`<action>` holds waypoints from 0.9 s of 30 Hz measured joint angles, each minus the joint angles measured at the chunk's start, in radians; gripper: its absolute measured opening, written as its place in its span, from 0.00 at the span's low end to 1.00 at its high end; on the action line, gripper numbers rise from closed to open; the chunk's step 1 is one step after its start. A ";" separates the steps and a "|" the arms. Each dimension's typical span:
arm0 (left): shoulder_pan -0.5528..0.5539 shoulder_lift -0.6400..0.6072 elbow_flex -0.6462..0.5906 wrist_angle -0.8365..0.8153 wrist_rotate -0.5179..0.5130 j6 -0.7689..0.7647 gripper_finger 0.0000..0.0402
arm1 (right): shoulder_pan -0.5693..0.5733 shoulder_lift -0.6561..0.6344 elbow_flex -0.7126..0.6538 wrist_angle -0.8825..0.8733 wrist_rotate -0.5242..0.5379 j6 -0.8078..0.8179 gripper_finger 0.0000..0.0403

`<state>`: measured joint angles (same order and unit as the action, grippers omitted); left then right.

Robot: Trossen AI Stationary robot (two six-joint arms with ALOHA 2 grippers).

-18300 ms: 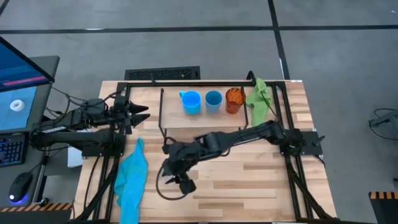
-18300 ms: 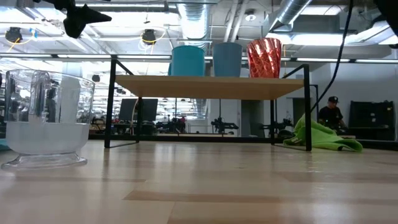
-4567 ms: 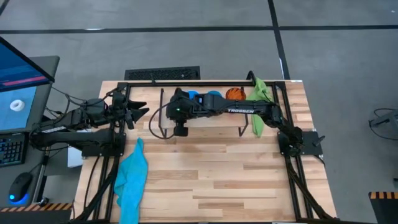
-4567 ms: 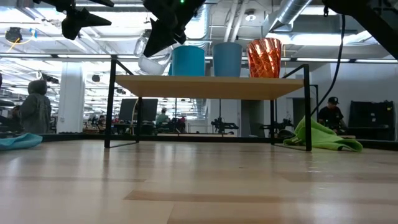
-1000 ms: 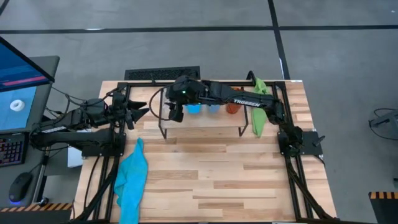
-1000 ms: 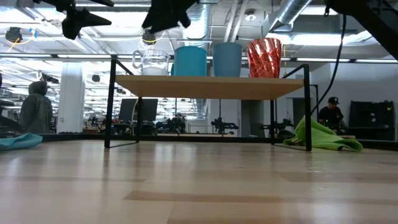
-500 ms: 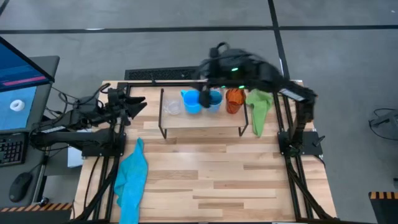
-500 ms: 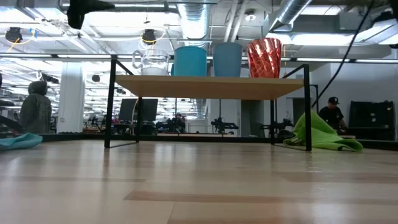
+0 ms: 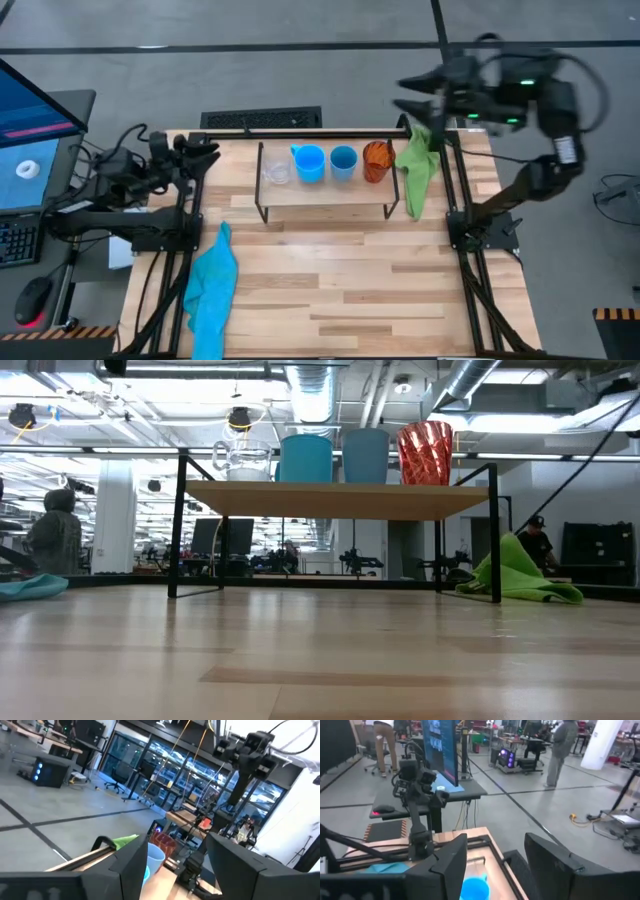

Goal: Stack small to large cups/mugs on shelf
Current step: Return to Home Position

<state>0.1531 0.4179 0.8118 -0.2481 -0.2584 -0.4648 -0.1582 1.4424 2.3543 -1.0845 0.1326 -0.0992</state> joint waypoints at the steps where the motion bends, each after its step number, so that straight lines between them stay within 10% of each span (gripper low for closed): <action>1: 0.000 0.000 0.006 -0.001 0.000 0.000 0.48 | -0.003 -0.026 0.000 -0.027 0.000 0.008 0.55; 16: 0.000 0.000 0.027 -0.114 0.077 0.048 0.48 | 0.040 -0.349 -0.110 -0.249 0.000 0.048 0.55; 27: 0.000 -0.025 0.004 -0.135 0.076 0.173 0.48 | 0.040 -0.796 -0.774 0.156 -0.001 0.106 0.55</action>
<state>0.1528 0.3928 0.8162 -0.3835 -0.1825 -0.2921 -0.1184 0.6461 1.5807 -0.9286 0.1318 0.0068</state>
